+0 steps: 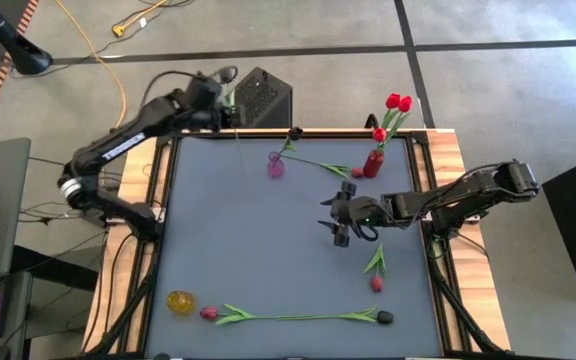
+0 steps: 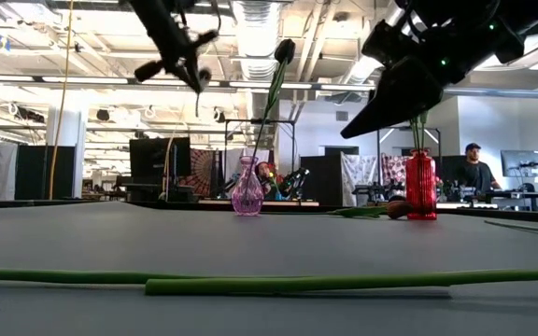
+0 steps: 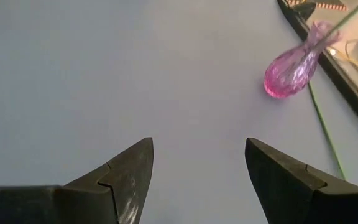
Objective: Sort flowers into vase by color
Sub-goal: Put the top black flower into the violet vase
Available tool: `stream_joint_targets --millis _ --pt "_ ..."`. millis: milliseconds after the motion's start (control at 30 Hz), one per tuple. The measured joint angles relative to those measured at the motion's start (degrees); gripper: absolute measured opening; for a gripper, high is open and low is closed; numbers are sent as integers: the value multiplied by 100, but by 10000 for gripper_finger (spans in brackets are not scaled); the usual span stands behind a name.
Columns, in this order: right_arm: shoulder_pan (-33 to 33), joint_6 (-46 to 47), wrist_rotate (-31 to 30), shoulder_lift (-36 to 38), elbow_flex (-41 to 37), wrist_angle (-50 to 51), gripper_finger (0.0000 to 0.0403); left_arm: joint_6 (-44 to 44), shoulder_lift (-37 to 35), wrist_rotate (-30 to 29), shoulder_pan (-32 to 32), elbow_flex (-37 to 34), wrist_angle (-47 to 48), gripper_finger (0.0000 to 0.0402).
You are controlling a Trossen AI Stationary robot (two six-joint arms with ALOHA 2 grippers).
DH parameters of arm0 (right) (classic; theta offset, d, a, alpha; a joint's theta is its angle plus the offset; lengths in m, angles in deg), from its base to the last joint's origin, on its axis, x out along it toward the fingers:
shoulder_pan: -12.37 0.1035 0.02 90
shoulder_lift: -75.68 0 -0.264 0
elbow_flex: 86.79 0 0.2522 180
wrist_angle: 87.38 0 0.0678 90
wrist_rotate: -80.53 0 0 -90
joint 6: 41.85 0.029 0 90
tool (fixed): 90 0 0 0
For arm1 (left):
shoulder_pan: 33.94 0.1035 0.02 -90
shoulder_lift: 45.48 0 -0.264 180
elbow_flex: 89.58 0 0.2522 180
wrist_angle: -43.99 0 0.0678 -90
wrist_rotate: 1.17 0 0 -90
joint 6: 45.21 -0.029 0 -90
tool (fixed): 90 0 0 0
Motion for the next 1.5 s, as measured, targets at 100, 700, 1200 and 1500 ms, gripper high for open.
stream_joint_targets --millis 100,700,1200,1500 --pt "0 272 -1 0 0 51 282 -825 -258 85 -165 0 -382 0" --pt "-10 762 -5 0 0 -451 282 -3654 -362 346 -367 -1074 -4187 0" --pt "-358 862 -29 0 0 -821 282 -3710 -453 1433 -133 -2562 -6404 0" --pt "-726 824 -26 0 0 -1013 282 -3932 14 1445 -230 -2562 -6623 0"
